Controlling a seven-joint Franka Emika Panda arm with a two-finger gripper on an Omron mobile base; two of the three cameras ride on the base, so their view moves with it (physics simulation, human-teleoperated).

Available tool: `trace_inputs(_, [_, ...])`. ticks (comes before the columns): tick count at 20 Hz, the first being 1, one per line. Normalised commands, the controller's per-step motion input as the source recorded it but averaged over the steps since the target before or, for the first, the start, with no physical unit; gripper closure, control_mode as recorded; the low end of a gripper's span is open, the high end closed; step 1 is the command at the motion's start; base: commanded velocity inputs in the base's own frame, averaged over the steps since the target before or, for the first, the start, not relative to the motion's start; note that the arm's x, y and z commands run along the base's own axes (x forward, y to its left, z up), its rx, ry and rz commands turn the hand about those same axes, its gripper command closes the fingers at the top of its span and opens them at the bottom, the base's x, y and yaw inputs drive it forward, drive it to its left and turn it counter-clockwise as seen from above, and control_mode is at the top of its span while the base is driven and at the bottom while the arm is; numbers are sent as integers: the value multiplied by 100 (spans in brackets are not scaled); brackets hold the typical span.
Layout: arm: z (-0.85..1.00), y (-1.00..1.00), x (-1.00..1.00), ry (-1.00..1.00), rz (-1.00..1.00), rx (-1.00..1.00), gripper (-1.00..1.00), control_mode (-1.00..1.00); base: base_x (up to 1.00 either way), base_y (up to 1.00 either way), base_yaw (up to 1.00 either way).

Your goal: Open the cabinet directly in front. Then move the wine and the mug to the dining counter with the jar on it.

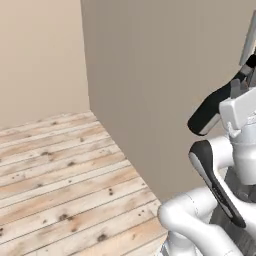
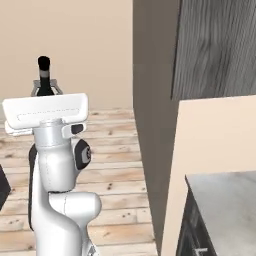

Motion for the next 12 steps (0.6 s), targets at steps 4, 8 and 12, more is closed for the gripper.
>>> trace_inputs(4, [0,0,0,0,0,0,100,100,0,44,90])
trace_inputs(8, [0,0,0,0,0,0,100,100,45,32,66])
trace_inputs(12, [0,0,0,0,0,0,100,100,100,-9,23])
